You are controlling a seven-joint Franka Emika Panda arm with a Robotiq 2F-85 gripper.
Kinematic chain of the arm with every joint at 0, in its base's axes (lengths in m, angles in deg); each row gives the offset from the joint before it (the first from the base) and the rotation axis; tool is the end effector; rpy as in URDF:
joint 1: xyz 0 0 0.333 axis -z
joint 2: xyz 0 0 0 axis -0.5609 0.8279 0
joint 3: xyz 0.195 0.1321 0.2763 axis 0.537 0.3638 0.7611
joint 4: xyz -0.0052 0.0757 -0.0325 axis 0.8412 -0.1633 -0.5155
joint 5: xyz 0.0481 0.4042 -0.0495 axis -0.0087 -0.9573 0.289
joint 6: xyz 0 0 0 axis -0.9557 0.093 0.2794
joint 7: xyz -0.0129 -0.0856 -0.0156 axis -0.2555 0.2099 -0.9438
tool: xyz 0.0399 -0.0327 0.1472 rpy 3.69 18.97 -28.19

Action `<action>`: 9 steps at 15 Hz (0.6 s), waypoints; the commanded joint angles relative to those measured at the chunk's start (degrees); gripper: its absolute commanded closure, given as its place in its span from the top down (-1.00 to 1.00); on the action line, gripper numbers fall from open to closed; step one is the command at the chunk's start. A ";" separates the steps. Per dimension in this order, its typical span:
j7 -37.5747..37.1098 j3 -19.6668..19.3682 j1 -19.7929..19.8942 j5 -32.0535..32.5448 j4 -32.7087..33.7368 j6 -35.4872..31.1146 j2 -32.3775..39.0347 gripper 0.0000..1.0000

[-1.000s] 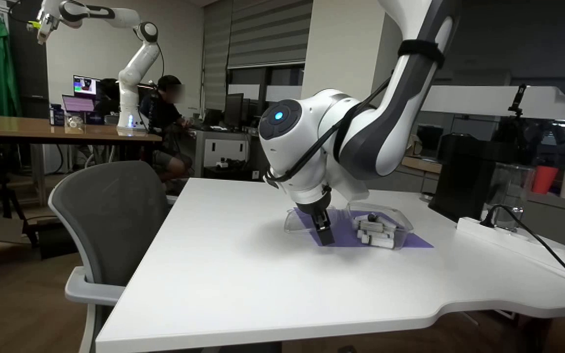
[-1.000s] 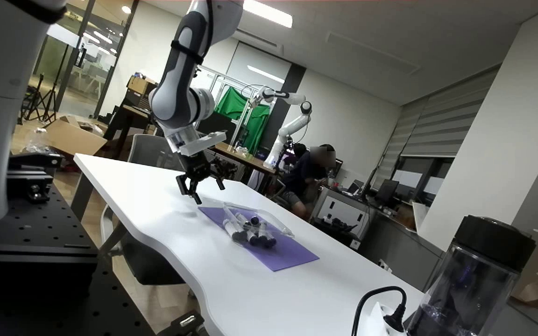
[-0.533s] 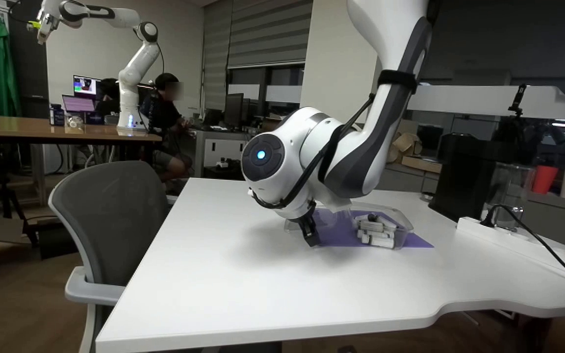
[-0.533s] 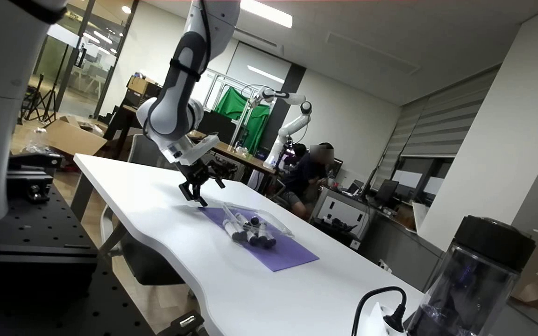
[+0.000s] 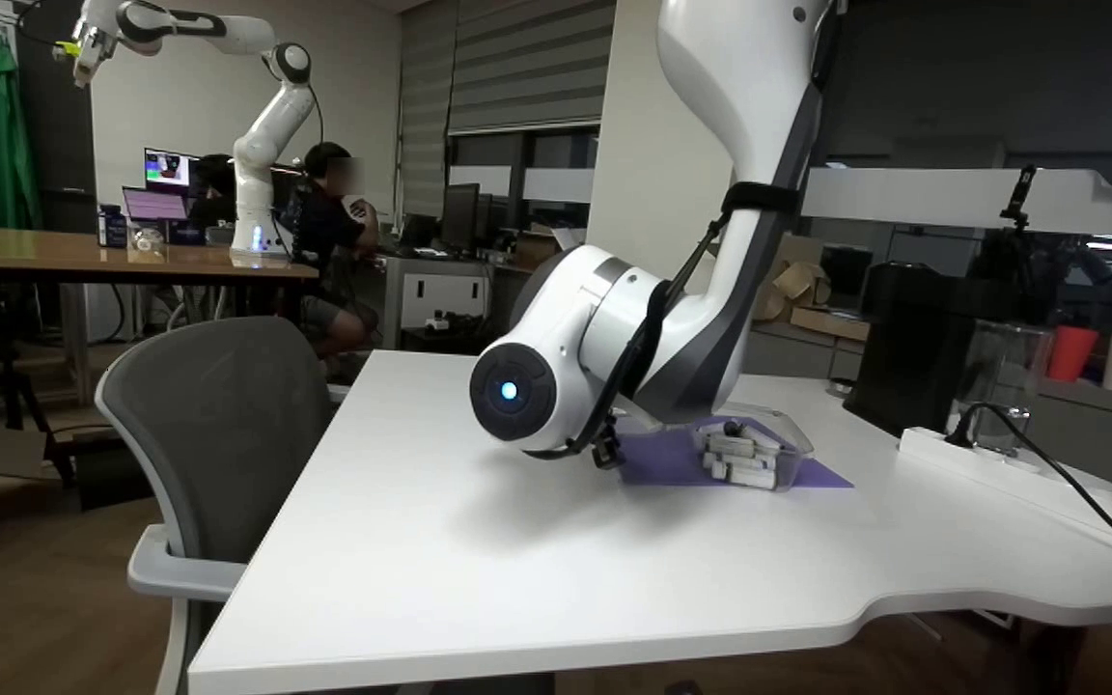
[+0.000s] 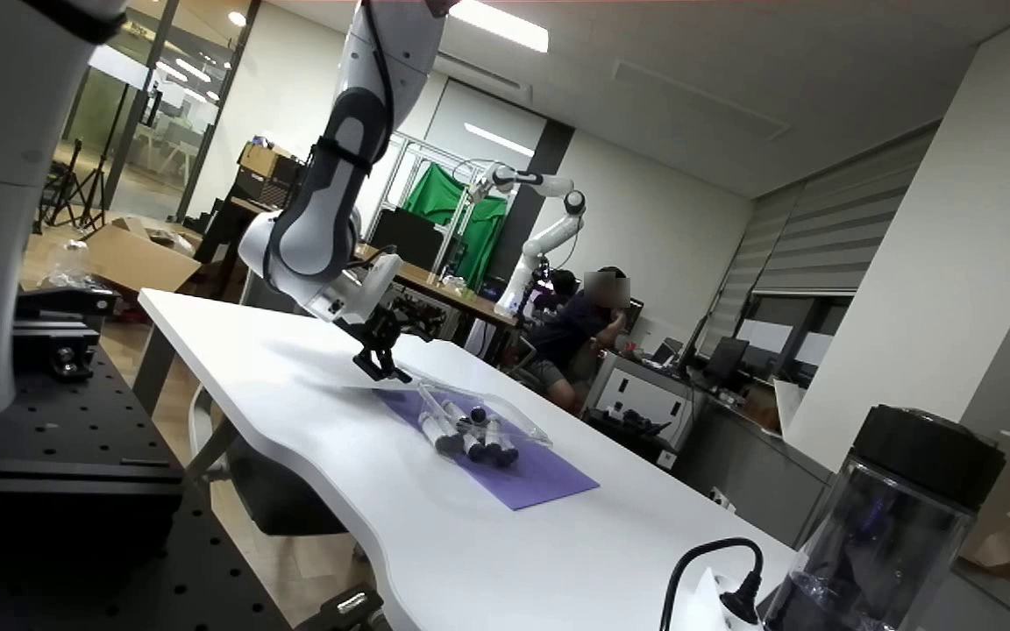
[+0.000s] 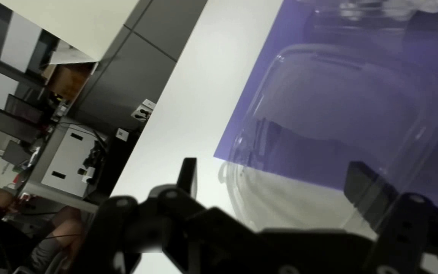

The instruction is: Close the small storage box

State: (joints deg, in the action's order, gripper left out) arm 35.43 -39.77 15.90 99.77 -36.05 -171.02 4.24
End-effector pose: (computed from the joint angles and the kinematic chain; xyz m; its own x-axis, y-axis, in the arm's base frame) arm 0.5628 0.2200 0.0533 0.2624 0.7855 -0.5604 0.5315 0.3671 0.7634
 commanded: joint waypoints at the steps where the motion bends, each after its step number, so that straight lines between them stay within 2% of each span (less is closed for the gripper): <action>1: -4.65 0.24 -0.50 5.66 0.31 8.07 1.82 1.00; 5: -6.34 0.63 -0.66 8.07 0.65 17.01 2.58 1.00; 9: -4.58 0.83 -0.81 9.60 0.19 24.61 1.35 1.00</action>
State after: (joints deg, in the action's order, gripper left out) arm 32.01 -39.00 15.37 107.72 -35.62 -151.60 6.24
